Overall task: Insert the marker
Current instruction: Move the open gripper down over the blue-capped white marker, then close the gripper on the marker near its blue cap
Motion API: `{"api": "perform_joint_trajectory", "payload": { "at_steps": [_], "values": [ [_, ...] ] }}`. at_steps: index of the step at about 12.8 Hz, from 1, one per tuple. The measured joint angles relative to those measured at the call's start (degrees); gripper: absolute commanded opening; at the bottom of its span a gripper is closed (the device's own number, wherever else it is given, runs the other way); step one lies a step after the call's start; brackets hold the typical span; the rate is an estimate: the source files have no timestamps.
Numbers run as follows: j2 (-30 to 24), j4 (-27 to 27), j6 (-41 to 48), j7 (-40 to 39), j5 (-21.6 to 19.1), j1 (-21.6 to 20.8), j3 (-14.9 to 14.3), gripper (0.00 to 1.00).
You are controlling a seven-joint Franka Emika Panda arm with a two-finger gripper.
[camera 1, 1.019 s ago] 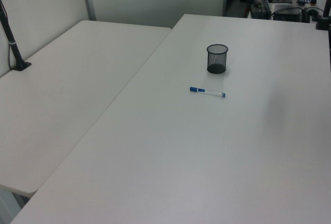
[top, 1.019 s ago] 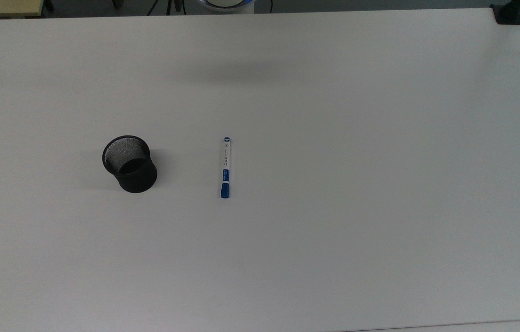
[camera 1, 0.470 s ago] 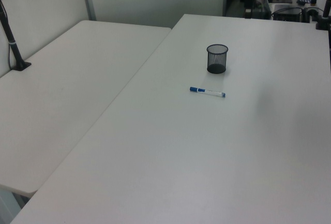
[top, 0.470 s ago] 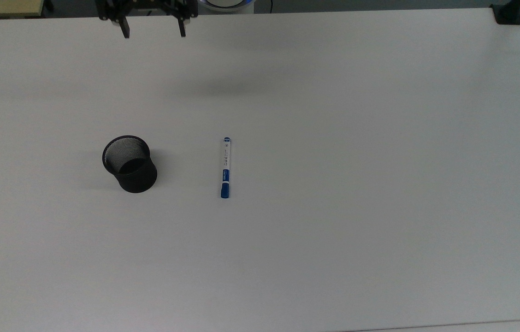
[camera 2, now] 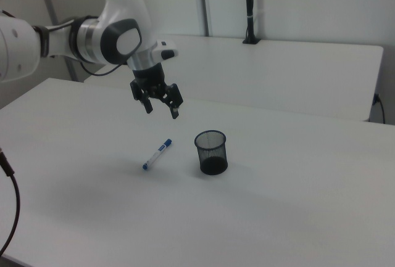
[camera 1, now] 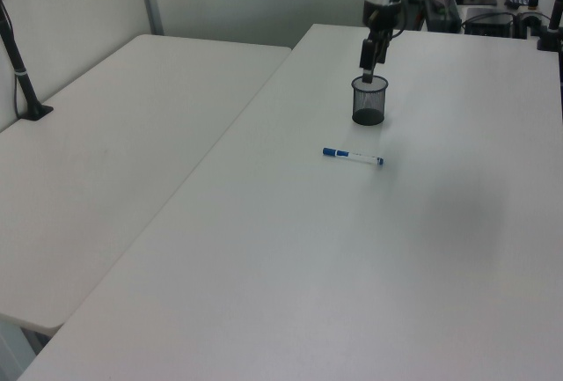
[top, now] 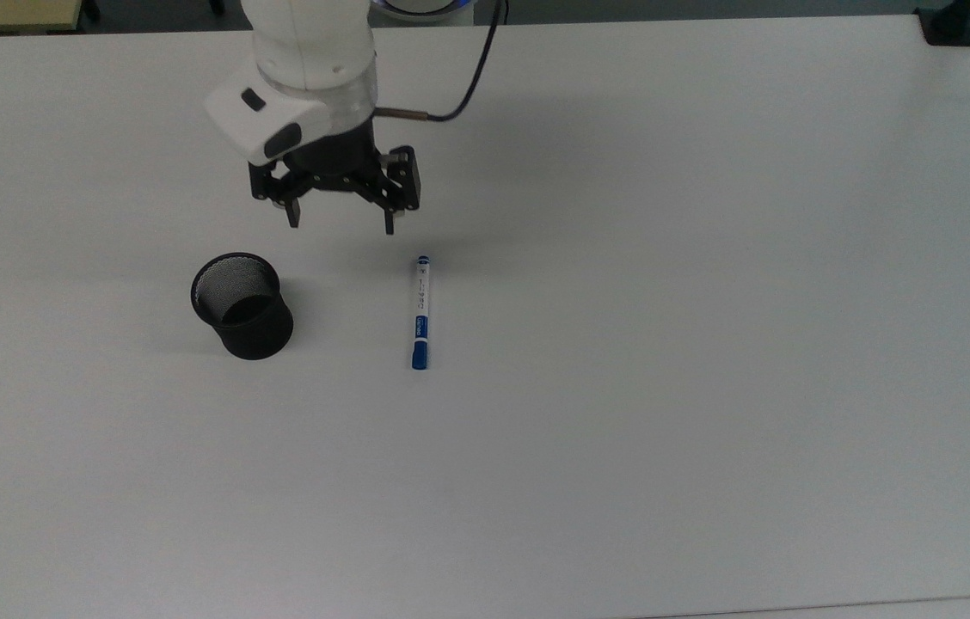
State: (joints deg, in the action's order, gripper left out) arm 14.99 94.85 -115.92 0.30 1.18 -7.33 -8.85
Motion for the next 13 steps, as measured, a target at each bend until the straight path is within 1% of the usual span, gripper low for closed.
{"api": "perform_joint_trajectory", "payload": {
  "at_steps": [1, 3, 5, 7, 10, 12, 13],
  "values": [
    [2.1, 0.0, -2.8, 3.3, 0.0, -1.1, 0.0, 1.00],
    [5.2, 0.1, -6.8, 6.7, 0.0, -2.9, 0.0, 1.00],
    [9.2, 0.1, -12.0, 9.8, 0.1, -4.5, 0.0, 0.95],
    [11.9, 0.1, -15.8, 11.8, 0.3, -4.9, 0.0, 0.82],
    [14.9, 0.1, -19.3, 13.8, 2.2, -5.0, 0.0, 0.78],
    [16.1, 0.1, -20.0, 14.4, 2.6, -5.1, 0.0, 0.63],
    [16.5, 0.1, -20.7, 14.7, 2.6, -5.1, 0.0, 0.48]
  ]
}}
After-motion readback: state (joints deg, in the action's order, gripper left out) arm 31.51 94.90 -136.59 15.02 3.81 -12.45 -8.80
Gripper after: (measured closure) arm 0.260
